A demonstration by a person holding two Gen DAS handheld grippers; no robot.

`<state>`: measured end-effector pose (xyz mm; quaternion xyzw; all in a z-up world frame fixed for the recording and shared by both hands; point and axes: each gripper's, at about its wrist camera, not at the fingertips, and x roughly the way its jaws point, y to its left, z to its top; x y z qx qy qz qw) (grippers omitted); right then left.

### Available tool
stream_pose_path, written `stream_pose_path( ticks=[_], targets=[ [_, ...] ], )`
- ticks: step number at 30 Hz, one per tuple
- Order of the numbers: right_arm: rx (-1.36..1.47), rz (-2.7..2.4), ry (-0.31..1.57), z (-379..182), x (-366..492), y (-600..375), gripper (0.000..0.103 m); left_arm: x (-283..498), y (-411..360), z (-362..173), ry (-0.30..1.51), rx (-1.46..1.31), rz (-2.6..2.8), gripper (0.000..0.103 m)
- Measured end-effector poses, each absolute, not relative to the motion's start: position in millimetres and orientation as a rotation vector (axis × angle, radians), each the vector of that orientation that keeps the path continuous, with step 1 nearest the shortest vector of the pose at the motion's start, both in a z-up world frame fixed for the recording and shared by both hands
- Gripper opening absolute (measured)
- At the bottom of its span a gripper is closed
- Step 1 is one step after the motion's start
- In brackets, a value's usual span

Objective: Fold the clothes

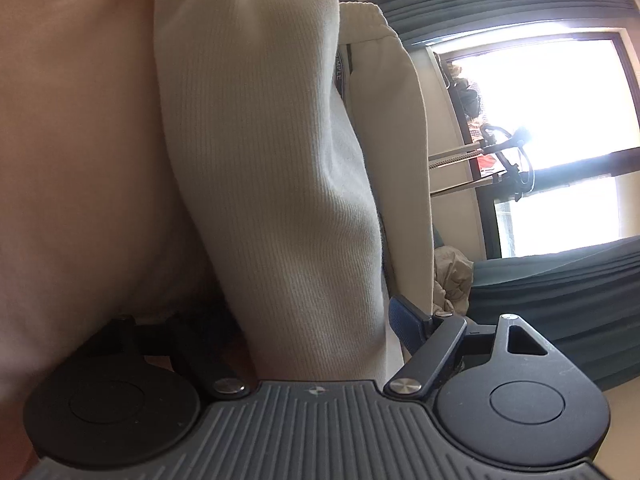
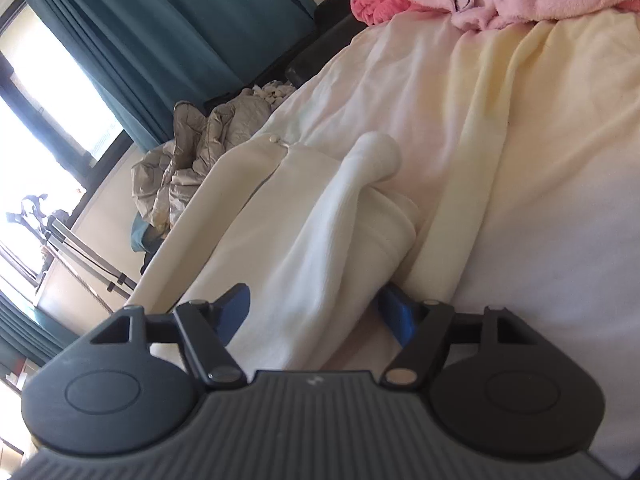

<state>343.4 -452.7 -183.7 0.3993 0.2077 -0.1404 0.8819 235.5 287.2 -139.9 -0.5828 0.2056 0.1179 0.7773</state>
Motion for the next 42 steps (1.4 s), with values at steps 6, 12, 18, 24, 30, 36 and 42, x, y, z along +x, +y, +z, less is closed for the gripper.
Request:
stream_pose_path(
  ticks=[6,12,18,24,30,36,42],
  targets=[
    [0.788,-0.398,0.397,-182,363,-457,0.031,243,296,-146,0.371,-1.249,0.238,0.036],
    [0.744,-0.43,0.356,-159,336,-452,0.012,224,298,-127,0.286,-1.264,0.168,0.025],
    [0.761,-0.402,0.344,-125,287,-456,0.011,188,302,-110,0.261,-1.288,0.132,0.025],
    [0.803,-0.42,0.391,-113,220,-470,0.011,144,305,-107,0.372,-1.269,0.112,0.025],
    [0.916,-0.446,0.421,-109,154,-485,0.011,105,304,-115,0.461,-1.259,0.111,0.026],
    [1.106,-0.433,0.488,-126,118,-500,0.012,93,295,-106,0.556,-0.981,0.113,0.04],
    [1.227,-0.406,0.536,-150,112,-508,0.015,69,278,-77,0.55,-0.828,0.173,0.069]
  ],
)
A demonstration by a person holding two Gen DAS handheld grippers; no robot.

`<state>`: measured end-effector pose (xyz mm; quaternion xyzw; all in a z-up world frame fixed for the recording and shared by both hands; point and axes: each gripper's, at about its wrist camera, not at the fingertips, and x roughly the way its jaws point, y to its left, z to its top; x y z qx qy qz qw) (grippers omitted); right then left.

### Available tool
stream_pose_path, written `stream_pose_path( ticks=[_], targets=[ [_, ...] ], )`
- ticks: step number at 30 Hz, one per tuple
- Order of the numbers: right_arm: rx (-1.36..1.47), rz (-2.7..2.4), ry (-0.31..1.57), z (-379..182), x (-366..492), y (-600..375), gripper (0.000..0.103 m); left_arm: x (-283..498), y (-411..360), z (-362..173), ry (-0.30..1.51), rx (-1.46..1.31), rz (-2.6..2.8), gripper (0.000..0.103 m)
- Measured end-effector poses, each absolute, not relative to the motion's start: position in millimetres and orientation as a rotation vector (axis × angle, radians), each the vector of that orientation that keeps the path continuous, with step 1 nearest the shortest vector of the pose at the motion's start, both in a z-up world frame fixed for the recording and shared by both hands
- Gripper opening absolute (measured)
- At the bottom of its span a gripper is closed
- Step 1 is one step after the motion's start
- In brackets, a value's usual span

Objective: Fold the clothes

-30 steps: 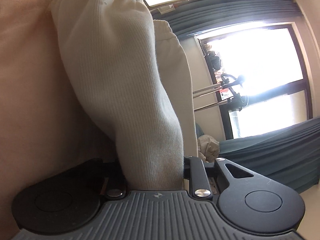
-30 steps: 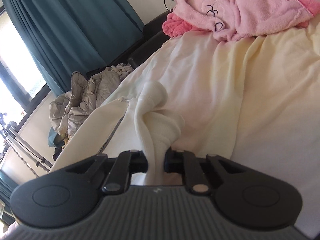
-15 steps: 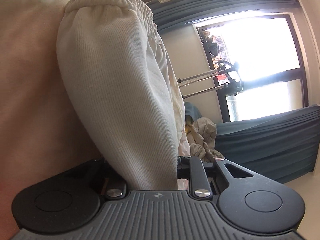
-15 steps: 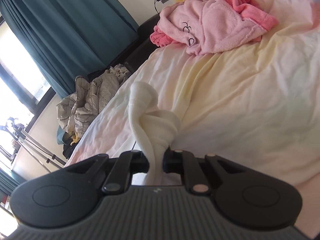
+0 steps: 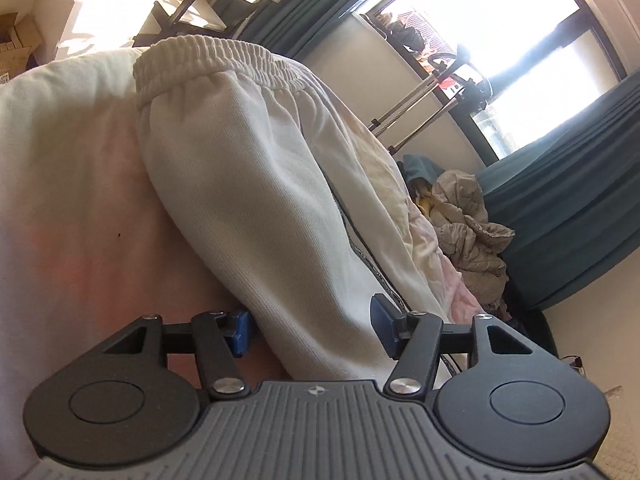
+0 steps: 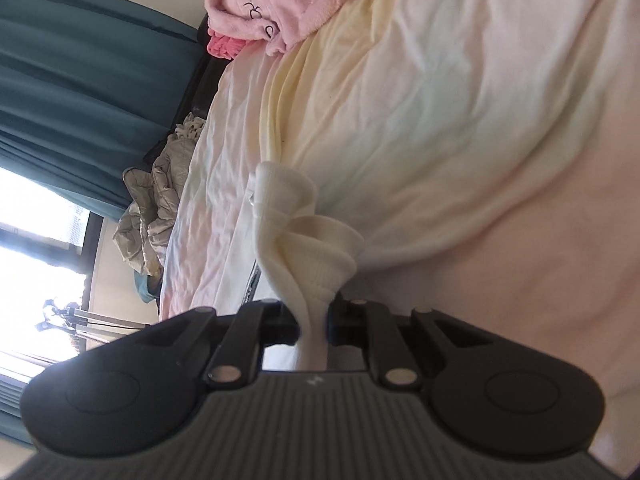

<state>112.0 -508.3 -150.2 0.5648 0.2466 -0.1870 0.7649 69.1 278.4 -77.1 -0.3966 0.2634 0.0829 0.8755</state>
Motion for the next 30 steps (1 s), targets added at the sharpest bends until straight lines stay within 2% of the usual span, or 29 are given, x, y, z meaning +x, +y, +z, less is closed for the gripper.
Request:
stream_pose_path(
  ticks=[9,12,18,30],
  targets=[
    [1.277,-0.337,0.608,-171,110,-520,0.027,46,230,-20,0.438,-0.631,0.17,0.082],
    [1.283,-0.33,0.611,-174,112,-519,0.034,45,207,-12,0.438,-0.577,0.138,0.083],
    [1.281,-0.312,0.598,-178,114,-520,0.04,82,165,-22,0.513,-0.516,0.062,0.083],
    [1.27,-0.312,0.517,-184,135,-530,0.04,135,74,-67,0.615,-0.217,-0.026,0.083]
  ],
)
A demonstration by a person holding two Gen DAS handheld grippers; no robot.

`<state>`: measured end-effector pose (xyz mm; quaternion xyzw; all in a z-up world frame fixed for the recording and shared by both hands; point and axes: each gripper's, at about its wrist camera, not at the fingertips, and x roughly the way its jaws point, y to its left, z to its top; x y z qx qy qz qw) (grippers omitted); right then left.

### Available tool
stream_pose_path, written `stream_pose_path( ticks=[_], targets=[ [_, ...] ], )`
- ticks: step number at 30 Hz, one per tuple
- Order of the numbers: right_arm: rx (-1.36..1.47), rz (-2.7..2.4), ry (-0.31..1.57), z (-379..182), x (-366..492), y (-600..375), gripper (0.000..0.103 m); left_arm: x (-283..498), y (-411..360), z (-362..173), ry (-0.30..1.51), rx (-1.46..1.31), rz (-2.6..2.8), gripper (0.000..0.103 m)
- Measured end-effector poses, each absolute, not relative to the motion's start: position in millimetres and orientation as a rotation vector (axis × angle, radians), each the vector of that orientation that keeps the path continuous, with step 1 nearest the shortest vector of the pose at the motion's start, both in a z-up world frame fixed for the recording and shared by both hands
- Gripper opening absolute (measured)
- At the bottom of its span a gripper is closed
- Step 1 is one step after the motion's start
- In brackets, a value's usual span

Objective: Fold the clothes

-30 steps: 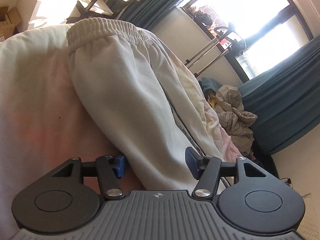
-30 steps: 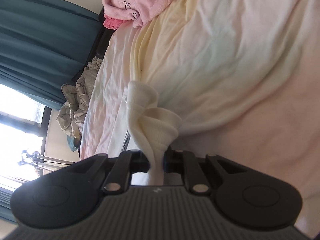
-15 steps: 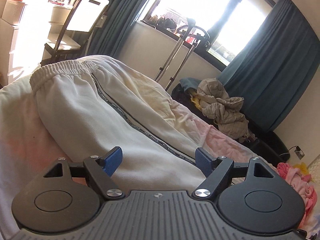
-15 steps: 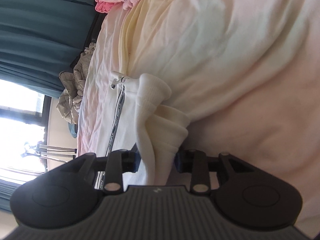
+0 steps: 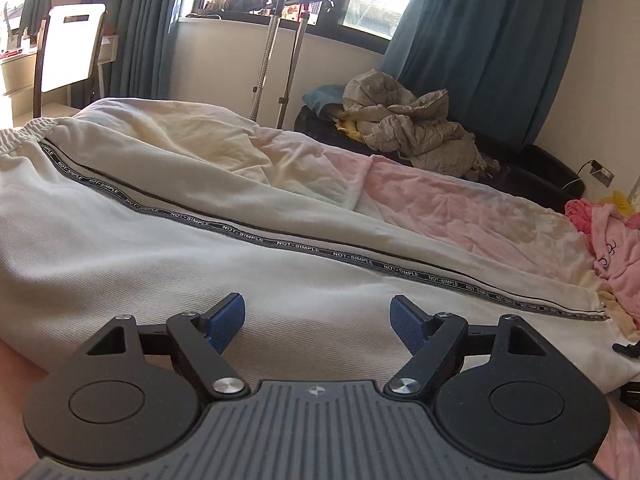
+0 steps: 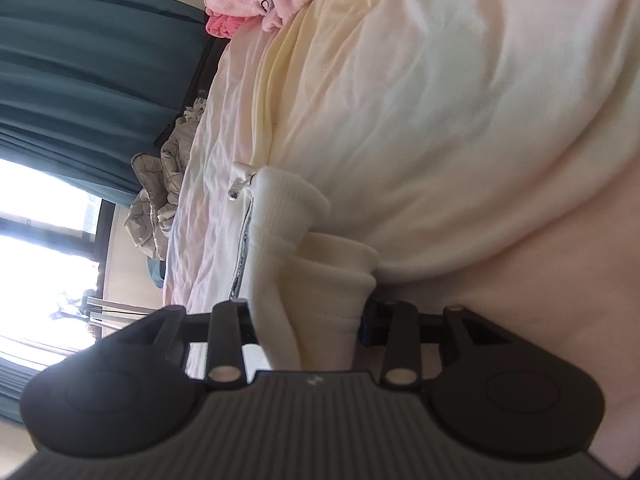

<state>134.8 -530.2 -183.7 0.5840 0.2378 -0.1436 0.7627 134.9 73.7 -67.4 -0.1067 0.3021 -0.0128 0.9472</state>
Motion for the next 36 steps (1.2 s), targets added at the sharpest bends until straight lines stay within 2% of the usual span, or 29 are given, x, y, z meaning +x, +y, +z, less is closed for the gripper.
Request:
stream_pose_path(
  ticks=[8,10,13,20,24,28,31,36],
  targets=[
    [1.112,-0.285,0.401,-164,155,-525,0.04,142,57,-91,0.659,-0.083,0.002,0.083],
    [1.101,-0.295,0.399,-164,160,-523,0.04,143,54,-94,0.663,-0.053,0.003,0.084],
    [1.111,-0.335,0.453,-176,163,-526,0.047,143,52,-96,0.667,-0.033,0.002,0.085],
    [1.099,-0.361,0.478,-178,168,-524,0.047,143,54,-97,0.671,-0.034,-0.001,0.085],
    [1.074,-0.322,0.413,-168,166,-523,0.047,143,52,-99,0.672,-0.021,-0.002,0.085],
    [1.01,-0.372,0.437,-164,167,-520,0.03,144,52,-96,0.68,0.001,-0.012,0.085],
    [0.98,-0.384,0.389,-146,161,-510,0.016,145,57,-88,0.675,0.002,0.003,0.085],
    [0.782,-0.413,0.308,-100,161,-473,0.015,150,66,-91,0.694,-0.025,0.009,0.085]
  ],
)
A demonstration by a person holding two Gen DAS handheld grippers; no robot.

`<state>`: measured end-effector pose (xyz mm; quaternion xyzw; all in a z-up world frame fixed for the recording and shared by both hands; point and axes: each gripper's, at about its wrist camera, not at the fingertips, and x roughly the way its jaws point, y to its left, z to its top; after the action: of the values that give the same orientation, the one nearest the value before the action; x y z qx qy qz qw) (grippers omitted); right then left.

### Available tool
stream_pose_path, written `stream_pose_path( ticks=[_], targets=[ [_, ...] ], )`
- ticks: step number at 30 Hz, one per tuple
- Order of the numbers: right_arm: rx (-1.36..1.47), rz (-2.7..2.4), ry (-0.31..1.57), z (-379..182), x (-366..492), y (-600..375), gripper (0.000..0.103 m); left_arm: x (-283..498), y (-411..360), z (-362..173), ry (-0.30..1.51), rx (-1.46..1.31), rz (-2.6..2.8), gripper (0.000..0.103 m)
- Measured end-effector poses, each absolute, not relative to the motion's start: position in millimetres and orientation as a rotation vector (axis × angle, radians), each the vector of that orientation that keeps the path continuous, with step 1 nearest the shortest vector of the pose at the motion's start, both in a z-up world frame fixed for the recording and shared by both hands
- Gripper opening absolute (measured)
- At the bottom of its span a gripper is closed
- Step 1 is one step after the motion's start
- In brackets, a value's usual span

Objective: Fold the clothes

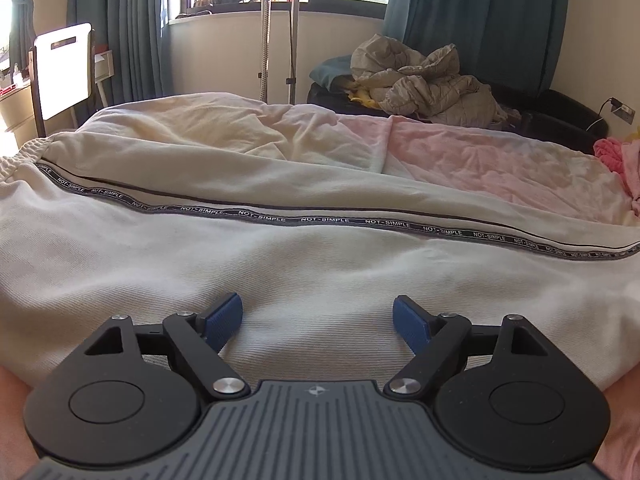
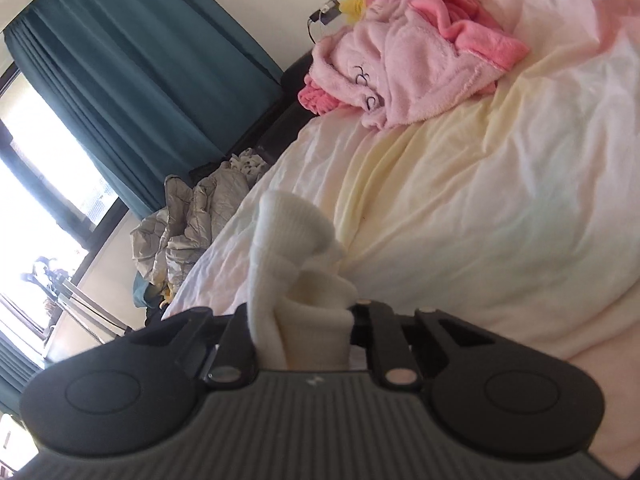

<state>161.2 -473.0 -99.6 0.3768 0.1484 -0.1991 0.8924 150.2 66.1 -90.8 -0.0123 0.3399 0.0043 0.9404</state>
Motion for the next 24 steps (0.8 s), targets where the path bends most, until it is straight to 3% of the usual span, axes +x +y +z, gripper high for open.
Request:
stream_pose_path(
  ticks=[6,15,21,24],
  targets=[
    [0.543,-0.437,0.246,-46,169,-406,0.015,150,64,-98,0.696,0.025,-0.002,0.085],
    [0.312,-0.301,0.143,18,180,-266,0.016,129,147,-58,0.522,-0.356,0.114,0.085],
    [0.117,-0.133,0.096,15,177,-145,0.015,105,214,-50,0.393,-0.68,0.227,0.085],
    [0.049,-0.006,0.131,-14,162,-88,0.016,100,223,-44,0.353,-0.682,0.245,0.085]
  ],
)
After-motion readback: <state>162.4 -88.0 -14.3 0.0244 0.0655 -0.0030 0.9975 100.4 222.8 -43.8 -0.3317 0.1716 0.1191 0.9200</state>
